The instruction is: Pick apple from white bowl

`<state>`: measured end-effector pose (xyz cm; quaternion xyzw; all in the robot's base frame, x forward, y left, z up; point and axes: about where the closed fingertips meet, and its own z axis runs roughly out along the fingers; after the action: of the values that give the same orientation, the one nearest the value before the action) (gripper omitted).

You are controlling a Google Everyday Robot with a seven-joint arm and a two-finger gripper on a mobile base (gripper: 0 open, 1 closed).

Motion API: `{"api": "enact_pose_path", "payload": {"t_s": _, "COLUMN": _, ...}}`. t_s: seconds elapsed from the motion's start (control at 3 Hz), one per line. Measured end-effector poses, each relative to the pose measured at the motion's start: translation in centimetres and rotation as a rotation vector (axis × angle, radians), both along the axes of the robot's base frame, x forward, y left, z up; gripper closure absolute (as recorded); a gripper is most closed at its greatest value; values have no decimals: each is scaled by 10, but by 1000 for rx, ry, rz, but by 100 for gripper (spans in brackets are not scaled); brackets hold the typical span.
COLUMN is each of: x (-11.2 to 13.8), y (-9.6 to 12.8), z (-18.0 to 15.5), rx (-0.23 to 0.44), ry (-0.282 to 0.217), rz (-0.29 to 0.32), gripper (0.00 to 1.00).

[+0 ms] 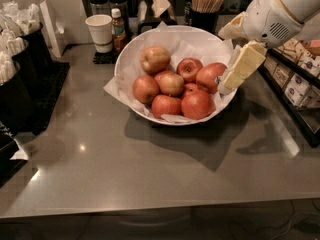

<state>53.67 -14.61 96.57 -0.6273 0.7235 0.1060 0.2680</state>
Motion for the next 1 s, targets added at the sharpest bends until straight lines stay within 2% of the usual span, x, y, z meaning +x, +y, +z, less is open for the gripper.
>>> {"api": "enact_pose_path", "payload": {"t_s": 0.33, "x": 14, "y": 2, "z": -16, "rx": 28, "ry": 19, "rz": 5, "gripper": 8}}
{"api": "enact_pose_path", "payload": {"t_s": 1.0, "x": 38, "y": 5, "z": -39, "rx": 60, "ry": 33, "rz": 6, "gripper": 14}}
